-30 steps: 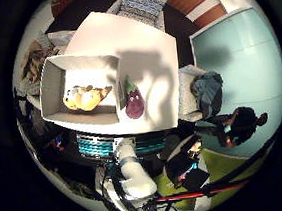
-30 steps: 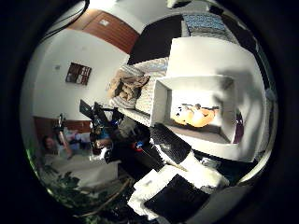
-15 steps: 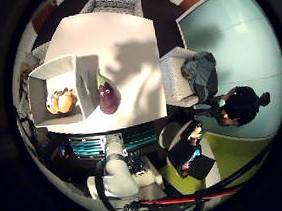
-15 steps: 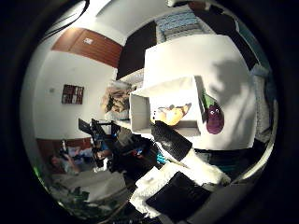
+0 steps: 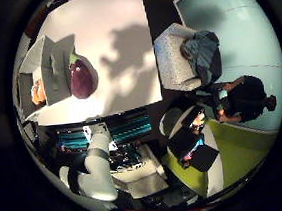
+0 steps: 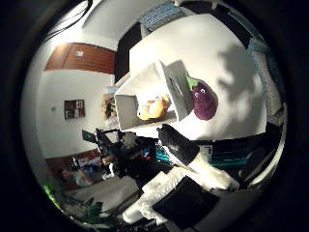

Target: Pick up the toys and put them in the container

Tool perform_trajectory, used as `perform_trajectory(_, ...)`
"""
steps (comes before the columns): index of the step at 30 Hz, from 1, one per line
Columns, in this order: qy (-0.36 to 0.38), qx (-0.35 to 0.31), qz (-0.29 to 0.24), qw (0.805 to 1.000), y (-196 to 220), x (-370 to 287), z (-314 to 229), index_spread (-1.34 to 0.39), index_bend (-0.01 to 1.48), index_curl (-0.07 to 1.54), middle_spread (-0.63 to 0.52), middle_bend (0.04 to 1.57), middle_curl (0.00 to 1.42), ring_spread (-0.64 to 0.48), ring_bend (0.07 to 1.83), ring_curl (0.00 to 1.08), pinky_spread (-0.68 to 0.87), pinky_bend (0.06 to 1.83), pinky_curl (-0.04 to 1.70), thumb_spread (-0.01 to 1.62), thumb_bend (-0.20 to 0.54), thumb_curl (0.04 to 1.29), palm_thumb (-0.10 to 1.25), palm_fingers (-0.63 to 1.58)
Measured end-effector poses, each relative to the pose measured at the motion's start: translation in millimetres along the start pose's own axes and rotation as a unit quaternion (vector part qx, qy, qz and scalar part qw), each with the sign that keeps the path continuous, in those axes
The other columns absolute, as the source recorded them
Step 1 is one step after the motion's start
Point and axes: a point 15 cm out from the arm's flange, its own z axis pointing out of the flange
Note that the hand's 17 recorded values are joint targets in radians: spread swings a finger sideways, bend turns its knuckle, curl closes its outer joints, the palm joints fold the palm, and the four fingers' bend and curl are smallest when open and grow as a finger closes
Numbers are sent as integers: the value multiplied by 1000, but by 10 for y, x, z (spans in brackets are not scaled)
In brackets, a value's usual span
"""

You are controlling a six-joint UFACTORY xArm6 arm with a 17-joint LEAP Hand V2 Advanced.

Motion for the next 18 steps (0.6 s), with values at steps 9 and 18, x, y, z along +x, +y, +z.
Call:
perform_trajectory(9,8,-16,-7,1000,279,203,553,-359,147,251,32,224,335,196,457,201,471,543,285,1151,-20,328,549,139)
perform_trajectory(18,13,-13,2,1000,351,311,1154,-353,153,249,35,232,338,195,442,211,463,546,281,1131,-20,335,561,130)
